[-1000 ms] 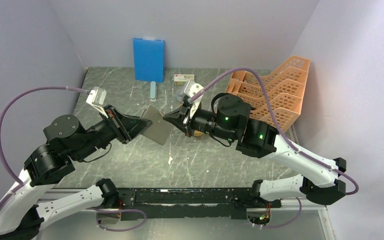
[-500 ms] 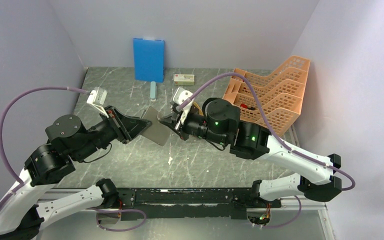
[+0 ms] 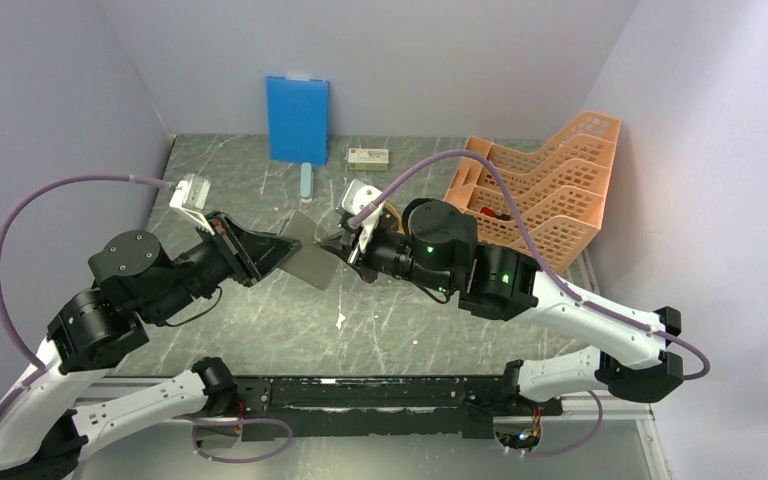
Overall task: Put the credit cards into the card holder
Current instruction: Close the card holder.
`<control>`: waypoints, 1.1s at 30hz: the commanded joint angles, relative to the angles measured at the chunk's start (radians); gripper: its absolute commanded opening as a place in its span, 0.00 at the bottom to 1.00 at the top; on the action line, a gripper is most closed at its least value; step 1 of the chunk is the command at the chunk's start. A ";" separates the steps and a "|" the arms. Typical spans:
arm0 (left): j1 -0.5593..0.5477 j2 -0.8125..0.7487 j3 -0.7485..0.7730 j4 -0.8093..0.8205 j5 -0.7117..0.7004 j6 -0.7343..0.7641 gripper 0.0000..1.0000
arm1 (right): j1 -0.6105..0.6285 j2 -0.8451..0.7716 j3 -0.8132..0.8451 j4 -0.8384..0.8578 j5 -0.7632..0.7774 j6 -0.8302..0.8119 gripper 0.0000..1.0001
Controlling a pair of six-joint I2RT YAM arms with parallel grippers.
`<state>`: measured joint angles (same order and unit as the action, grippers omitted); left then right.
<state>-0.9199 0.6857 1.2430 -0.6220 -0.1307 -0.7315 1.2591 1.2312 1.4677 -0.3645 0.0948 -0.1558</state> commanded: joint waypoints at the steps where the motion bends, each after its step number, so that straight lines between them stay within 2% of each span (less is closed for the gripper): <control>1: 0.003 -0.010 0.034 0.076 0.002 -0.016 0.05 | 0.013 0.012 -0.004 -0.023 0.001 0.002 0.00; 33: 0.003 0.007 0.014 0.105 0.074 -0.004 0.05 | 0.039 0.025 0.011 -0.001 0.022 0.019 0.00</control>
<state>-0.9199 0.6876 1.2430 -0.6201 -0.1135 -0.7330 1.2793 1.2335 1.4677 -0.3611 0.1246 -0.1501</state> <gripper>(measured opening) 0.139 0.009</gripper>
